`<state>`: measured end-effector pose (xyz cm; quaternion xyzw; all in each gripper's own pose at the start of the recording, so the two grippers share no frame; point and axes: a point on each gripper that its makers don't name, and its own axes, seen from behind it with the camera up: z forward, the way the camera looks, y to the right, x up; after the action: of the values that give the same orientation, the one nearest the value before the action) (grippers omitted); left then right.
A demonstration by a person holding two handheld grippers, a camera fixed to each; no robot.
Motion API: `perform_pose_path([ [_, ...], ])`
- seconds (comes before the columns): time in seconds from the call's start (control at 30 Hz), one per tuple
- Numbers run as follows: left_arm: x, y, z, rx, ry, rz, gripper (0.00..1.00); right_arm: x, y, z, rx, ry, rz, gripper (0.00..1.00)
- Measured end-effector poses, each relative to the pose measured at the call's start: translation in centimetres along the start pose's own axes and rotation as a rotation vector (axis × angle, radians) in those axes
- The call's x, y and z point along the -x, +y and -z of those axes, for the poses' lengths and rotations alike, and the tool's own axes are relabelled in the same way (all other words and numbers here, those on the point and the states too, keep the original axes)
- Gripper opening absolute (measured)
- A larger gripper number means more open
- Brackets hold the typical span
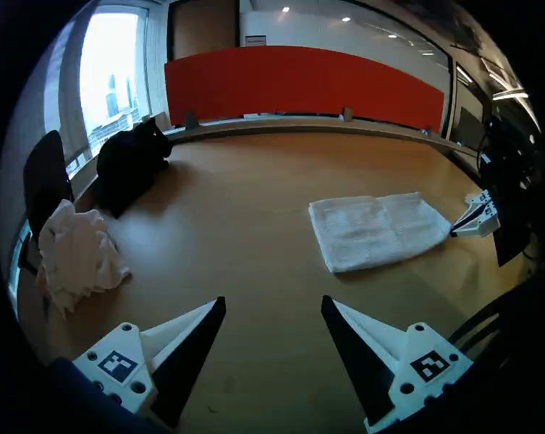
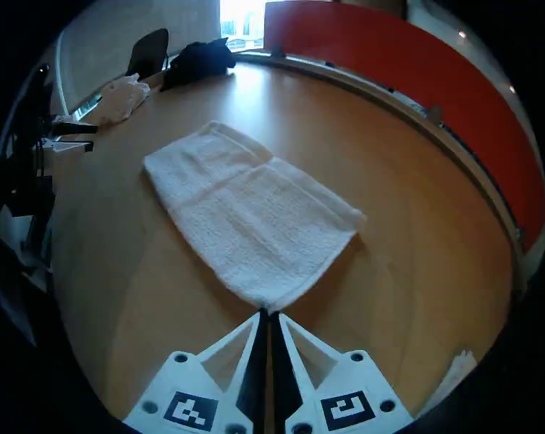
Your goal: Fold towel
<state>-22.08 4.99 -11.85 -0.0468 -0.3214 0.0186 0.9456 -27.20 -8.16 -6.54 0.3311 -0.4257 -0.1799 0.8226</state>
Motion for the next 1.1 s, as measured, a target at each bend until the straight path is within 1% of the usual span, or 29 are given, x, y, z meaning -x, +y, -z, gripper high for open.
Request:
perform_pose_path([
  [0.1, -0.1, -0.1, 0.1, -0.002, 0.006, 0.008, 0.99, -0.3, 0.3, 0.6, 0.011, 0.014, -0.008, 0.03],
  [0.3, -0.2, -0.5, 0.3, -0.003, 0.009, 0.004, 0.98, -0.6, 0.9, 2.0, 0.025, 0.030, -0.021, 0.03],
  [0.7, -0.3, -1.4, 0.5, -0.012, 0.008, -0.013, 0.99, -1.3, 1.7, 4.5, 0.051, 0.057, -0.008, 0.03],
  [0.9, -0.3, -1.3, 0.6, -0.005, 0.007, -0.012, 0.98, -2.1, 1.9, 4.9, 0.056, 0.068, 0.009, 0.03],
  [1.1, -0.3, -1.4, 0.8, -0.009, 0.008, -0.013, 0.99, -4.3, 1.5, 4.8, 0.048, 0.100, 0.038, 0.03],
])
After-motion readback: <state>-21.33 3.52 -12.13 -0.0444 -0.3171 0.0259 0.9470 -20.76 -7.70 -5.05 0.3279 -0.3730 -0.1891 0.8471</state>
